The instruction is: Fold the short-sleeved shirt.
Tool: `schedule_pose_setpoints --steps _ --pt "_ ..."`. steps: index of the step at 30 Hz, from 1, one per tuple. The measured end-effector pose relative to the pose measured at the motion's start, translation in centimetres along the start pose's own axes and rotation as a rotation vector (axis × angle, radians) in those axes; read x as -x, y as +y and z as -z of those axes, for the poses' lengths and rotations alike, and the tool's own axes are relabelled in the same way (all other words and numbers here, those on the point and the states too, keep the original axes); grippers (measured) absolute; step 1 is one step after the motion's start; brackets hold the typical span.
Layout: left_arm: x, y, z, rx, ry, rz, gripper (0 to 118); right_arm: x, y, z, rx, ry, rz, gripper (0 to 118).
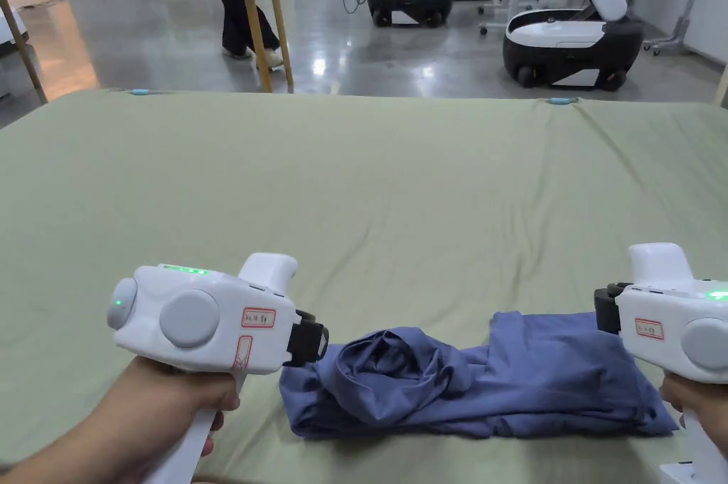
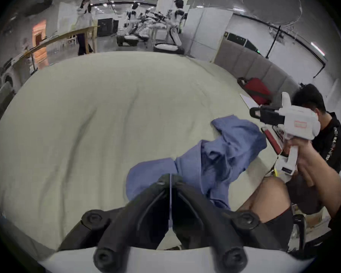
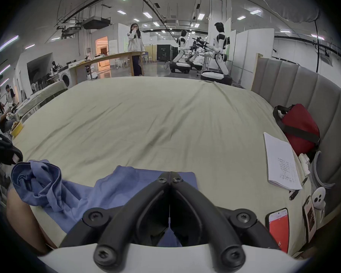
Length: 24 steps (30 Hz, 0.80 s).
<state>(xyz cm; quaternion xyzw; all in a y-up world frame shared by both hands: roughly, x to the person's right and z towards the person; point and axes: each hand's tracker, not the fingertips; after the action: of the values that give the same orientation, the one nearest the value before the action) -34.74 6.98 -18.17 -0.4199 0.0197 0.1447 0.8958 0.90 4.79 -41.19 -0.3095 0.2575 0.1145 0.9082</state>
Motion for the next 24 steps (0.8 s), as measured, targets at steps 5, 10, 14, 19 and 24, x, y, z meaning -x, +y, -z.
schedule_pose_setpoints --steps 5,10,14,19,24 --pt "-0.1 0.5 0.9 -0.042 0.025 -0.034 0 0.0 -0.6 -0.3 0.004 0.007 0.001 1" --pt "-3.4 0.8 3.1 0.053 0.006 0.053 0 -0.7 -0.7 -0.2 0.009 -0.006 0.020 1" --pt "-7.8 1.1 7.0 0.086 -0.049 0.059 0 -1.1 -0.8 -0.3 0.011 -0.012 0.036 1" --pt "-10.3 1.9 12.5 0.096 -0.090 0.036 0 -1.7 -1.5 -1.5 0.005 -0.013 0.052 1" --pt "-11.6 2.0 12.0 0.075 -0.103 0.060 0 -2.4 -2.1 -2.0 0.011 -0.026 0.058 1"
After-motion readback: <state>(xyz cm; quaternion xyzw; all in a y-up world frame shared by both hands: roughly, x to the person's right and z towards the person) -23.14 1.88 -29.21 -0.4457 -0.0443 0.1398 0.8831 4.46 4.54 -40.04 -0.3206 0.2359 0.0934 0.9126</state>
